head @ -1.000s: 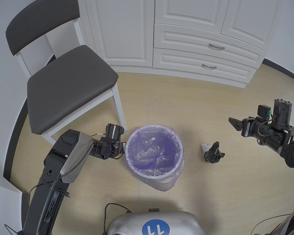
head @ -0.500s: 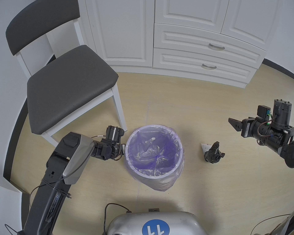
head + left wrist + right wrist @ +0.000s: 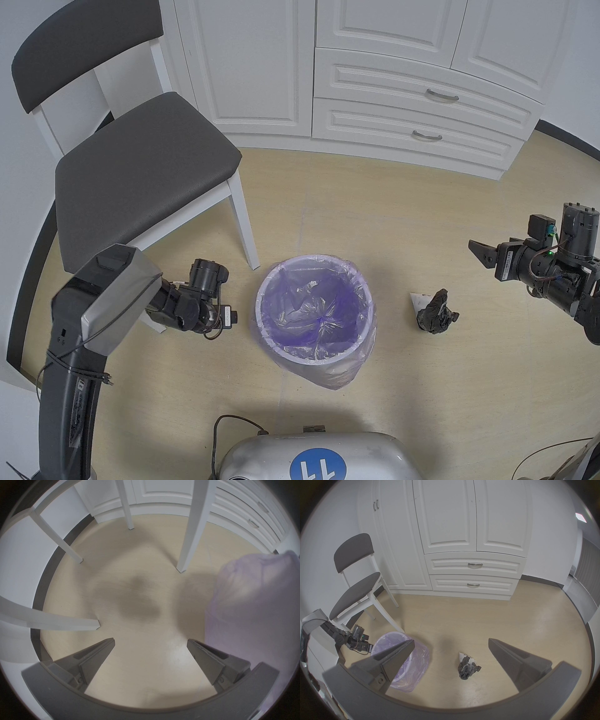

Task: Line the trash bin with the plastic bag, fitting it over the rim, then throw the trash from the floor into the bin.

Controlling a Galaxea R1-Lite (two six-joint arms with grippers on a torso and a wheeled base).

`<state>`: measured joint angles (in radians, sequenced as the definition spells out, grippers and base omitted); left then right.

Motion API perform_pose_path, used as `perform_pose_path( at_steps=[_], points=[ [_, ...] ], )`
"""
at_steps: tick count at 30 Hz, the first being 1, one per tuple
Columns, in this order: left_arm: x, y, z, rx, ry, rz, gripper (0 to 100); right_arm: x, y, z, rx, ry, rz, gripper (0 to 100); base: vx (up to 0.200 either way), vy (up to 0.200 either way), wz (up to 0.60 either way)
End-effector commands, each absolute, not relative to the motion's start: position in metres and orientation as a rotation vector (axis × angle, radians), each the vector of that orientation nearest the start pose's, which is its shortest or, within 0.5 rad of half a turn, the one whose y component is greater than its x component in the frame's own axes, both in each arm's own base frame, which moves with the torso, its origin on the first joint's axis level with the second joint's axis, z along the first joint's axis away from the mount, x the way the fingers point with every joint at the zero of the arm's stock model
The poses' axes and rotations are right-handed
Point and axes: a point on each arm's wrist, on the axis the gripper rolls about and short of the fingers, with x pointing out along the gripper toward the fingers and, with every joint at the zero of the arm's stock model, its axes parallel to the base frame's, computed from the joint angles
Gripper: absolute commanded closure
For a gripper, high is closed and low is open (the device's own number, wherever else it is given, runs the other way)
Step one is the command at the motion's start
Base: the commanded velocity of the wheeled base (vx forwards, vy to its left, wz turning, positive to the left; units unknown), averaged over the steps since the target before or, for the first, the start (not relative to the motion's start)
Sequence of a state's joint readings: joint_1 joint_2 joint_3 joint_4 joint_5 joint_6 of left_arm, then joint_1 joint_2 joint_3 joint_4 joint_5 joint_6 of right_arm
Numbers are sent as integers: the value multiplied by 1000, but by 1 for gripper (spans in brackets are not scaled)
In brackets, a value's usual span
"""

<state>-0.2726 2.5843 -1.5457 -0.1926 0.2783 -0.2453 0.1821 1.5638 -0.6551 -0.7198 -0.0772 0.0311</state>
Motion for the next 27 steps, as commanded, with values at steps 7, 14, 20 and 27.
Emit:
perform_pose_path(
  at_steps=[7, 14, 20, 27],
  points=[
    [330, -98, 24, 172, 597, -352, 0, 244, 43, 204, 4, 132, 104, 0, 0, 0, 0],
    [312, -124, -3, 205, 634, -453, 0, 243, 40, 207, 13, 119, 98, 0, 0, 0, 0],
    [310, -145, -22, 229, 622, -516, 0, 245, 40, 207, 13, 122, 99, 0, 0, 0, 0],
    [326, -163, -46, 245, 610, -534, 0, 246, 36, 207, 16, 120, 87, 0, 0, 0, 0]
  ],
)
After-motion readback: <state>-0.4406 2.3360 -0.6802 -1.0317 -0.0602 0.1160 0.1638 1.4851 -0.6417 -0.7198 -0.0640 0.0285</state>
